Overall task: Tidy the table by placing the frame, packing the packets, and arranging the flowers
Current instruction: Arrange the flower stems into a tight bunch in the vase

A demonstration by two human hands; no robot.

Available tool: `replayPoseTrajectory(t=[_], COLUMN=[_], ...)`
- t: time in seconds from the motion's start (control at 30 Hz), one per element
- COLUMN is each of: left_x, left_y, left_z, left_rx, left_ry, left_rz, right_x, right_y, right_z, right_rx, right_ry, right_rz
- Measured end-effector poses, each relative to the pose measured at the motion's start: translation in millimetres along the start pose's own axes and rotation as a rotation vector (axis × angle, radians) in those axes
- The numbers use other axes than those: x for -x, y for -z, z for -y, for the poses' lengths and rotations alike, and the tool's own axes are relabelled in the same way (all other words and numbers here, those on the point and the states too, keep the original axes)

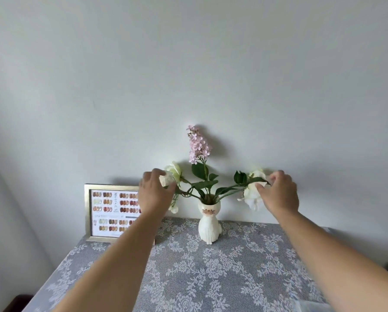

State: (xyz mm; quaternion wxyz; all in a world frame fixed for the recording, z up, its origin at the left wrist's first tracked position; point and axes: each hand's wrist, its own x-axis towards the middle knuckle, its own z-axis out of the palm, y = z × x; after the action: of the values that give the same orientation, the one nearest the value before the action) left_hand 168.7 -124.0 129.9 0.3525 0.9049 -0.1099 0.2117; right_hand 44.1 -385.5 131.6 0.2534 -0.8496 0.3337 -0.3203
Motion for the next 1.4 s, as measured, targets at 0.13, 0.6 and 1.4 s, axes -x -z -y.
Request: replayPoseTrajectory(t=[0.13,0.6,1.4], left_x=[-17,-9,15], left_y=[-10,-31,-73], left_z=[14,10,-12], left_rx=[0.014,0.265,0.308], left_ry=[0.220,0.123,0.030], left_rz=[0.235,0.130,0.292], right_x=[0,1,35], right_y=[-14,-42,-86], right_z=[-10,-2,10], right_rx=[-0.066,-0.268,0.082], right_ry=[-0.272,-0.225,0.480], right_rz=[0.044,0.055,0.147])
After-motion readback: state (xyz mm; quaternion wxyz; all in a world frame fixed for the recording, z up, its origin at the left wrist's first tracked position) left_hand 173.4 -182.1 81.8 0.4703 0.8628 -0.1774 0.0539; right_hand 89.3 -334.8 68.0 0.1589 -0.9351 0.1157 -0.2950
